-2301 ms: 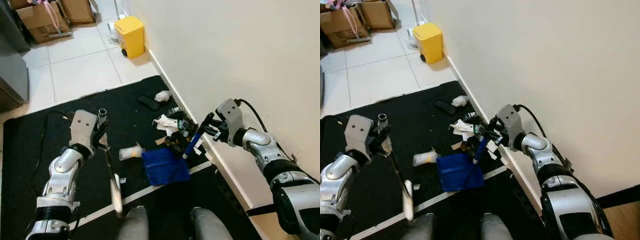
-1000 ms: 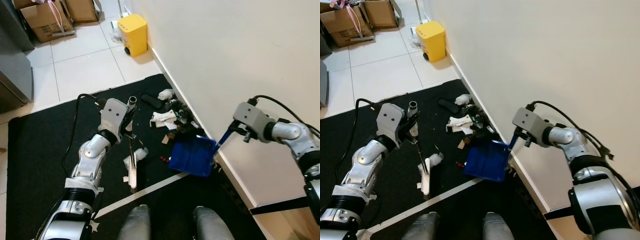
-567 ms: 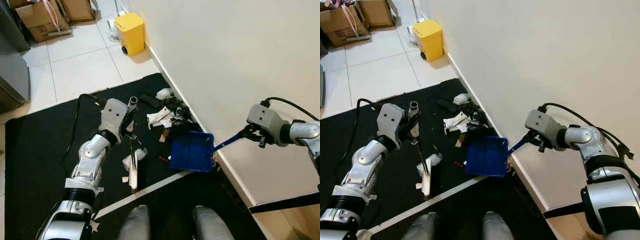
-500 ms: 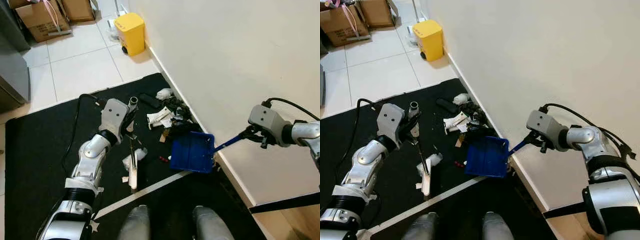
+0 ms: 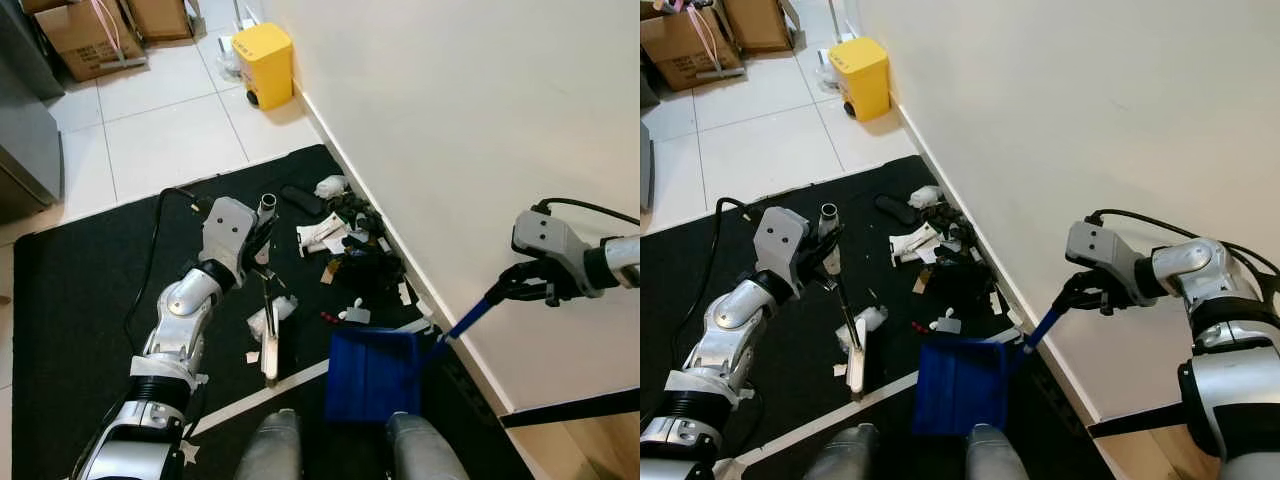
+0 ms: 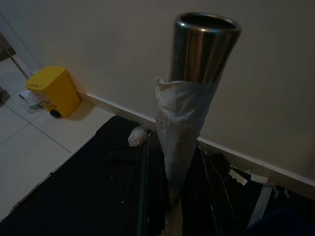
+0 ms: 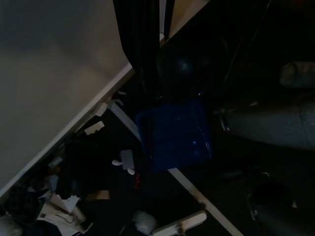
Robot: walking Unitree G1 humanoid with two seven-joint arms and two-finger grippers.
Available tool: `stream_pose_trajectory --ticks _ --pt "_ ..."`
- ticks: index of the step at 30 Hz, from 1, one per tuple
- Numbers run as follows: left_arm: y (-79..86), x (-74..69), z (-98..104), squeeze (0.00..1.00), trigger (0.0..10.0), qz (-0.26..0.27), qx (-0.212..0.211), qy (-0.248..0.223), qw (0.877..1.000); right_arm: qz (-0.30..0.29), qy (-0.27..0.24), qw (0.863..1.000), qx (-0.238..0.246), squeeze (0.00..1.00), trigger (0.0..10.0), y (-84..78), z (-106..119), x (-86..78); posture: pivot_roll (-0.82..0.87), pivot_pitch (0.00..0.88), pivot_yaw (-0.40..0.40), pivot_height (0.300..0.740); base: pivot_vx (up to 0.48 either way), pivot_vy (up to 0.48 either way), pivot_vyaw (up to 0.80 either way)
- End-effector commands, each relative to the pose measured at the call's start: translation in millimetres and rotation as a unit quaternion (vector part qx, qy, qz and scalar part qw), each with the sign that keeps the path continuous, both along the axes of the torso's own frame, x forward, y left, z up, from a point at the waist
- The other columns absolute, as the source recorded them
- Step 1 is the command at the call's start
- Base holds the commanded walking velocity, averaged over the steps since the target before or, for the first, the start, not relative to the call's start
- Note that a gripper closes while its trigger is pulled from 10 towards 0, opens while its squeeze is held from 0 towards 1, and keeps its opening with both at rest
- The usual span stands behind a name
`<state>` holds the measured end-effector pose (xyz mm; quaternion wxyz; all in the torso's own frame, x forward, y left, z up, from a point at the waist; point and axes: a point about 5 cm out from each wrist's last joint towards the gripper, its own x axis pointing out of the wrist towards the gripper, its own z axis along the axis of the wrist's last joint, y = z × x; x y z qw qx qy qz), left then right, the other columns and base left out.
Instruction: Sweep floor
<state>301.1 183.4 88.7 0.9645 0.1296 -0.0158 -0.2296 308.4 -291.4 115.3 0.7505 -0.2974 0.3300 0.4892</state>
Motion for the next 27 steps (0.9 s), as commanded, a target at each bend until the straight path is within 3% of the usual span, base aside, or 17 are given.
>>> stream_pose_trajectory --ticks 1,7,21,22,24,25,27 --pt "-5.2 -1.5 0.2 0.00 10.0 -0.007 -0.011 -0.005 1.000 0.002 -0.049 0.999 -0.007 0.00 10.0 -0.6 15.1 8.7 0.02 0.057 -0.017 0.740 0.000 0.000 0.00" --pt "-6.3 -2.9 -1.2 0.00 10.0 -0.008 -0.009 -0.004 1.000 -0.007 -0.090 0.996 -0.024 0.00 10.0 5.1 8.3 12.2 0.03 0.052 -0.015 0.740 0.000 0.000 0.00" --pt "-6.2 -1.8 1.0 0.00 10.0 -0.016 -0.003 -0.006 1.000 -0.008 -0.091 0.995 -0.026 0.00 10.0 8.3 3.8 12.5 0.04 0.041 -0.011 0.740 0.000 0.000 0.00" --pt "-6.0 -1.9 0.9 0.00 10.0 -0.016 -0.003 -0.006 1.000 -0.010 -0.093 0.995 -0.028 0.18 10.0 8.7 3.7 13.0 0.05 0.038 -0.011 0.740 0.000 0.000 0.00" --pt "-6.0 -1.9 0.9 0.00 10.0 -0.016 -0.003 -0.006 1.000 -0.010 -0.093 0.995 -0.028 0.18 10.0 8.7 3.7 13.0 0.05 0.038 -0.011 0.740 0.000 0.000 0.00" --pt "-5.0 -2.5 0.1 0.00 10.0 -0.015 -0.001 -0.005 1.000 -0.014 -0.111 0.993 -0.037 0.55 10.0 9.9 4.2 15.6 0.05 0.036 -0.012 0.740 0.000 0.000 0.00" --pt "-4.6 -2.8 -0.3 0.00 10.0 -0.014 -0.001 -0.005 1.000 -0.016 -0.119 0.992 -0.040 0.61 10.0 10.5 4.8 16.8 0.05 0.034 -0.012 0.740 0.000 0.000 0.00"
